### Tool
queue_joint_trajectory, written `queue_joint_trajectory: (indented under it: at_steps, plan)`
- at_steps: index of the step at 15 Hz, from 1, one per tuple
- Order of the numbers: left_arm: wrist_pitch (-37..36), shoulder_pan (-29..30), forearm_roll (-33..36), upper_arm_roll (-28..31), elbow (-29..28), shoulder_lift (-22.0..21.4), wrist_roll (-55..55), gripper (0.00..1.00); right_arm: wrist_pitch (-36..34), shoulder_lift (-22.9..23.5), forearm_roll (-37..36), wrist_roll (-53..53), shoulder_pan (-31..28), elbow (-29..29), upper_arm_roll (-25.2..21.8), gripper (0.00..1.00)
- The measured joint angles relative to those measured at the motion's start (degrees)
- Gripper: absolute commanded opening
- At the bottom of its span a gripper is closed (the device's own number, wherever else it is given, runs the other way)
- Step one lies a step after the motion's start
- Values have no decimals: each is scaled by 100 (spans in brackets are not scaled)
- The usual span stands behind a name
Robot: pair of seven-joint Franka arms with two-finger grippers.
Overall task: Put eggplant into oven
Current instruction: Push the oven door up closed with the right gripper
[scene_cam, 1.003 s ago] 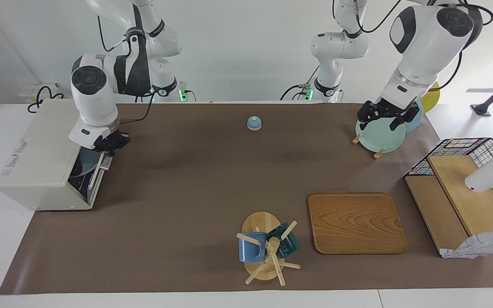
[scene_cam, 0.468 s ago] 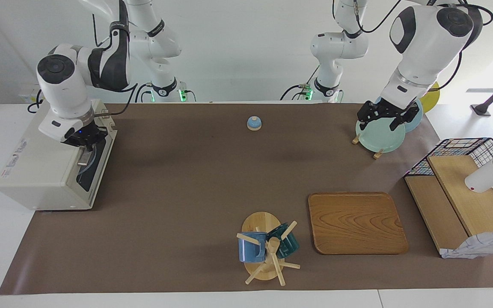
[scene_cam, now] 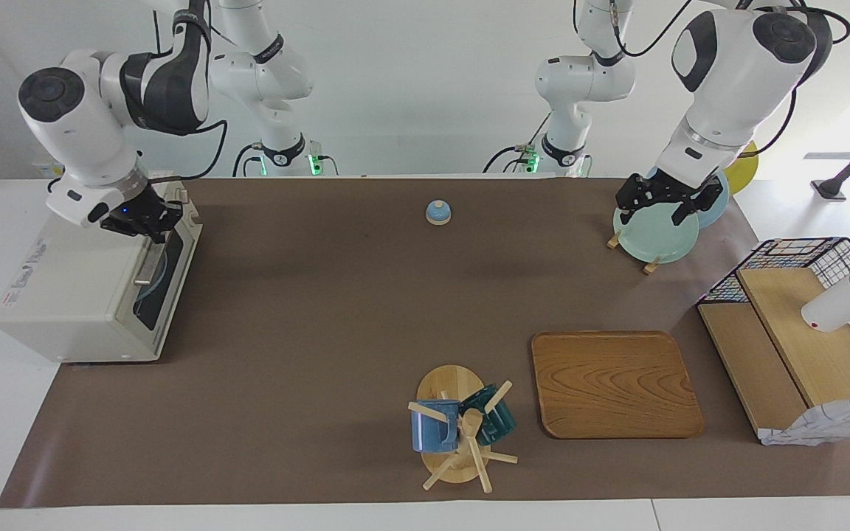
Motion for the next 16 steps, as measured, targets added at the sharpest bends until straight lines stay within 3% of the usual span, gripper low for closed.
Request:
queue_joint_trajectory:
  at_steps: [1,2,3,8,16]
  plan:
    - [0,0,0,0,0,0,0,100,-108,-9,70,2,11,178,20,40]
    - [0,0,0,0,0,0,0,100,-202,-12,153,2,37,349,41,92]
    - [0,0,0,0,0,0,0,100,-258,-12,247,2,96,484,68,100]
    - [0,0,0,1,0,0,0,100,-427,-1,693,1153,428,646,187,100]
    - [0,0,0,3,0,0,0,100,-540,0,689,1312,339,645,200,100]
